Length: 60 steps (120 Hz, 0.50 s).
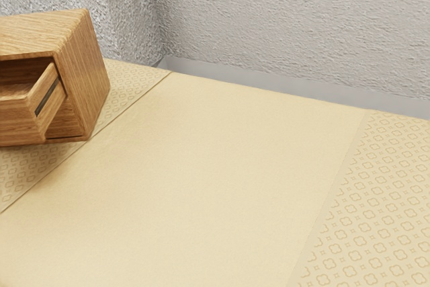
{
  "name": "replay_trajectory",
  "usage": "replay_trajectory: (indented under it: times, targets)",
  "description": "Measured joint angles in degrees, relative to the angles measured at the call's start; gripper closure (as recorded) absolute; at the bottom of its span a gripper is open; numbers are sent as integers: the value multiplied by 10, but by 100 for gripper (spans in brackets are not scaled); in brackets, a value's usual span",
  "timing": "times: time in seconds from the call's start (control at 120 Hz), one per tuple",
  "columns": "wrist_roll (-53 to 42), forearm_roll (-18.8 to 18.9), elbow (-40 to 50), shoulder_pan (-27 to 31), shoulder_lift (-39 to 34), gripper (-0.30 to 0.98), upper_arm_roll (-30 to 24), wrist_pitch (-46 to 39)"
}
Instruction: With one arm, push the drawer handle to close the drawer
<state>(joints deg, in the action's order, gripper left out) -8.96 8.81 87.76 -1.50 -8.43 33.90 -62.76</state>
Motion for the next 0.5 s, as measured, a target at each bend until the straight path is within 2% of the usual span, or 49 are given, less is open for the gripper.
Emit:
replay_trajectory:
  times: [0.15, 0.292, 0.367, 0.4, 0.5]
  targets:
    - [-23, 6, -18, -2, -1, 0, -5, -58]
    - [-38, 39, -129, -11, -2, 0, -120, -69]
    - [-43, 35, -139, -20, -2, 0, -141, -72]
    - [-43, 28, -138, -15, -1, 5, -141, -73]
    - [-40, 15, -129, -6, 1, 32, -140, -75]
